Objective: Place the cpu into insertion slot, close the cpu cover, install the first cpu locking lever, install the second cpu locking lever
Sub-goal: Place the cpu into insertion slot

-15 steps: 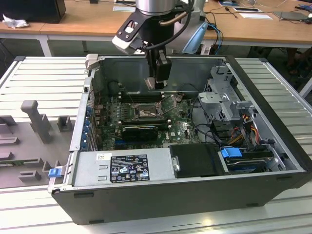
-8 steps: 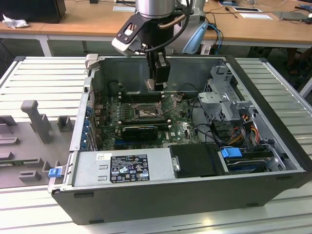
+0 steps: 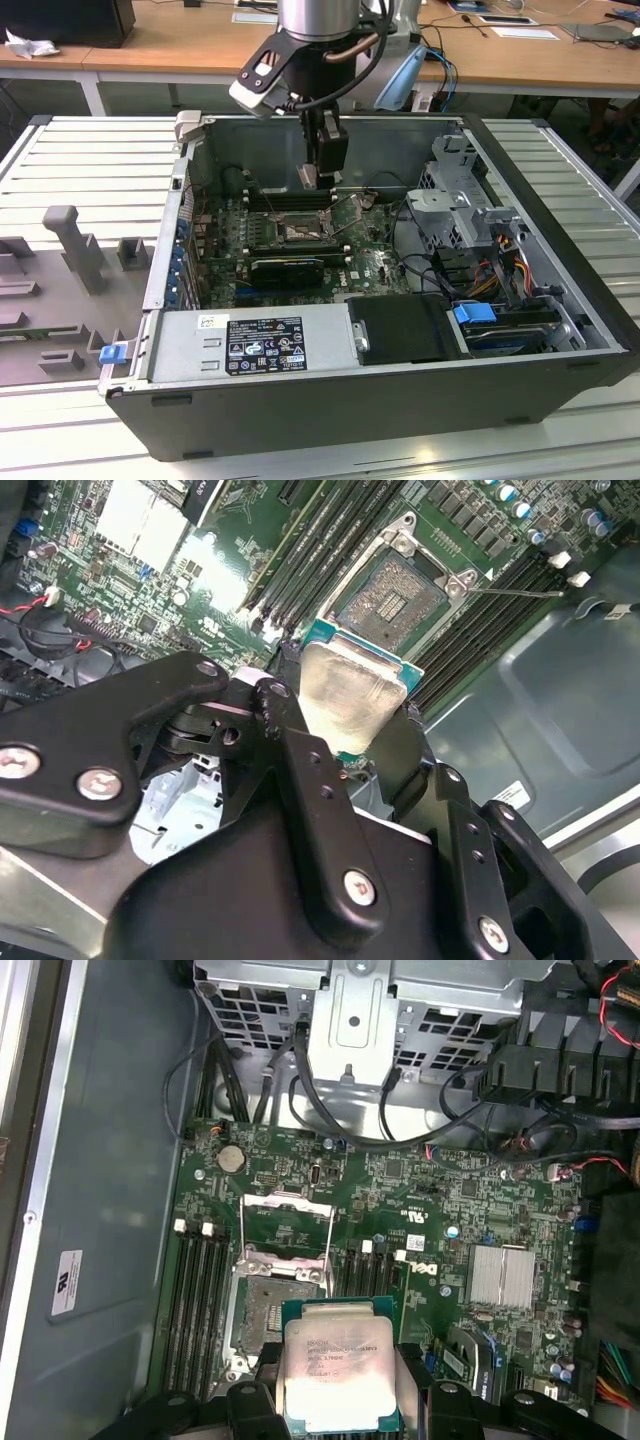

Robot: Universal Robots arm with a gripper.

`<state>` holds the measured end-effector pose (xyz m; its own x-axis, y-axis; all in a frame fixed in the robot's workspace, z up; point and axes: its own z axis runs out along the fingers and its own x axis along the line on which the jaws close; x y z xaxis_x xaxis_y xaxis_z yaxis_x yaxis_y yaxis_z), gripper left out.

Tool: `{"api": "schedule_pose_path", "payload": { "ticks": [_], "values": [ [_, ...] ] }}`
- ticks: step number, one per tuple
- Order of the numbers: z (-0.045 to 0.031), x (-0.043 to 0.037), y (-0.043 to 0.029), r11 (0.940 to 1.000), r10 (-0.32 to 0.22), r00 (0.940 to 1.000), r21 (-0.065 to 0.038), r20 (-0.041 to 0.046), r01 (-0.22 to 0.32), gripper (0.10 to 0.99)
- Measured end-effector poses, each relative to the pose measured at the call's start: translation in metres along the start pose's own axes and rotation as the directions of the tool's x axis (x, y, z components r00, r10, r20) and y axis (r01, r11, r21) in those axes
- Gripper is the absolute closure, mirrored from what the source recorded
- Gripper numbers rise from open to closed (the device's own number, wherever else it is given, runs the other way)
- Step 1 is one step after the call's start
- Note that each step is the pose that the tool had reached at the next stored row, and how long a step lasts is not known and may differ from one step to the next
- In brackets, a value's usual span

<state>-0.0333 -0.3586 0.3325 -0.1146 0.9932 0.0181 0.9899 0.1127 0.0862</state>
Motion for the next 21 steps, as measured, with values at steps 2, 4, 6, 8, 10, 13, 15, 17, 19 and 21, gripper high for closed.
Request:
{"api": "schedule_pose_path", "payload": {
  "ticks": [2,4,6,8,10,13,15,17,19,21],
  "values": [
    [0.0011,0.0,-0.0001,1.0,0.002,1.0,0.0,0.0002,-0.002,0.557],
    [0.0019,0.0,-0.0002,1.0,0.004,1.0,0.0,0.0004,-0.004,0.557],
    [0.0036,-0.0001,-0.0003,1.0,0.007,1.0,0.0,0.0006,-0.007,0.557],
    [0.0047,-0.0001,-0.0004,1.0,0.009,1.0,0.0,0.0008,-0.009,0.557],
    [0.0066,-0.0001,-0.0006,0.9999,0.012,0.9999,0.0,0.0011,-0.012,0.557],
    [0.009,-0.0002,-0.0008,0.9999,0.017,0.9999,0.0,0.0015,-0.017,0.557],
    [0.0101,-0.0002,-0.0009,0.9998,0.019,0.9998,0.0,0.0016,-0.019,0.557],
    [0.0114,-0.0002,-0.001,0.9998,0.021,0.9998,0.0,0.0018,-0.021,0.557],
    [0.0126,-0.0002,-0.0011,0.9997,0.023,0.9997,0.0,0.002,-0.023,0.557],
    [0.0138,-0.0002,-0.0012,0.9997,0.024,0.9997,0.0,0.0021,-0.024,0.557]
  ]
}}
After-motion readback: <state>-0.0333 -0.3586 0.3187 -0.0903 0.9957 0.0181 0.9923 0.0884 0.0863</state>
